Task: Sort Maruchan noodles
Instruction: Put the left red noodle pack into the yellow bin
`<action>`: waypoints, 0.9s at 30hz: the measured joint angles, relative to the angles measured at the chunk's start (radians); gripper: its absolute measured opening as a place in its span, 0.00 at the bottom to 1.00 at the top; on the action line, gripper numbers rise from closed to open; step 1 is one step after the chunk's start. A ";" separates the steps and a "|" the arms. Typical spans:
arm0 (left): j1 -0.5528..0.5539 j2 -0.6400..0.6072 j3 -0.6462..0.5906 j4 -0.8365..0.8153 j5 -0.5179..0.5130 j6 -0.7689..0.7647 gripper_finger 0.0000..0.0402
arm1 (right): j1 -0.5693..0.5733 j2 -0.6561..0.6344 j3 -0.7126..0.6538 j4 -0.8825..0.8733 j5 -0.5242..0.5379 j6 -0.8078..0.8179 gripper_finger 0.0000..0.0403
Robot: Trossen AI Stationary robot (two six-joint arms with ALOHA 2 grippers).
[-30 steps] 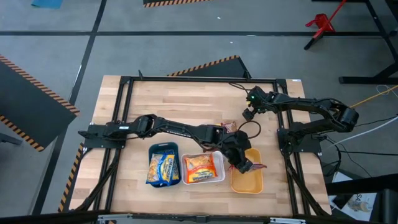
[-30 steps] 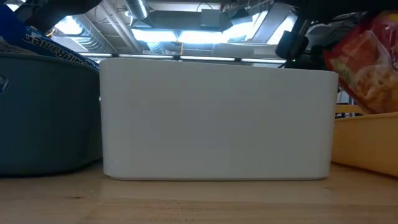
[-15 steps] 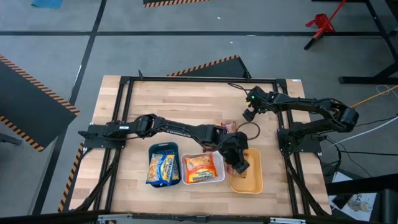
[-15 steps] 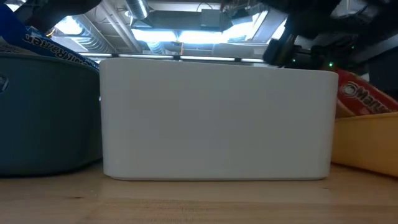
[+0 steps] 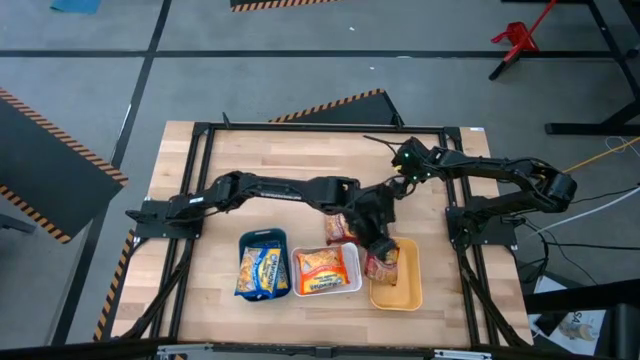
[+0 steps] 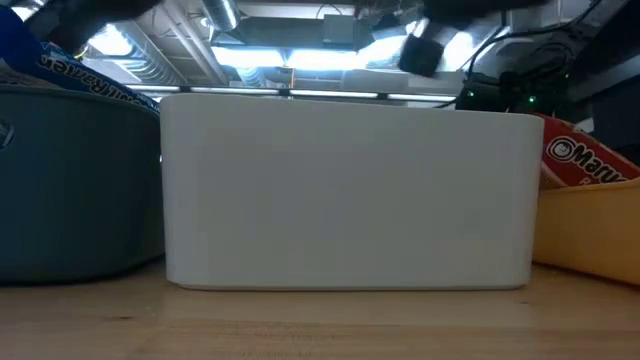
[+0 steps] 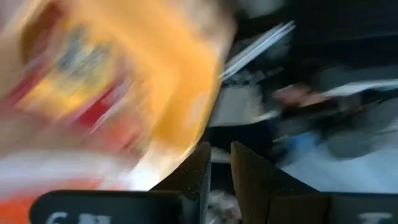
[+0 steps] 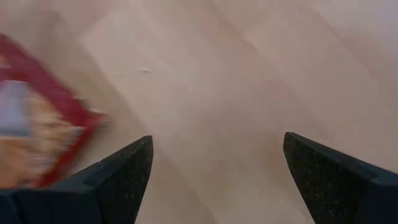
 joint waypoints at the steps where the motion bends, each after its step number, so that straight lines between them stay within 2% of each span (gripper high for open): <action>1: -0.007 -0.011 0.003 -0.076 -0.042 0.026 0.13 | 0.000 0.000 0.000 0.010 -0.026 0.000 0.86; 5: -0.045 -0.017 -0.001 -0.227 -0.277 0.071 0.12 | 0.002 0.000 0.000 0.045 -0.064 0.007 0.86; 9: -0.082 -0.022 -0.024 -0.188 -0.373 0.130 0.11 | 0.001 0.000 0.000 0.055 -0.066 -0.008 0.86; 11: -0.095 -0.019 -0.043 -0.196 -0.429 0.149 0.09 | 0.001 0.000 0.000 0.074 -0.106 -0.035 0.86; 16: -0.082 -0.018 -0.055 -0.201 -0.473 0.161 0.05 | 0.001 -0.004 0.000 0.164 -0.270 -0.051 0.86; 21: -0.096 -0.032 -0.035 -0.223 -0.512 0.173 0.01 | 0.002 -0.060 0.002 0.233 -0.460 -0.043 0.86; 24: -0.102 -0.095 -0.026 -0.234 -0.569 0.170 0.00 | 0.012 -0.117 0.019 0.188 -0.426 -0.050 0.79; 27: -0.111 -0.165 -0.026 -0.295 -0.670 0.161 0.00 | 0.053 -0.174 0.053 0.128 -0.368 -0.099 0.65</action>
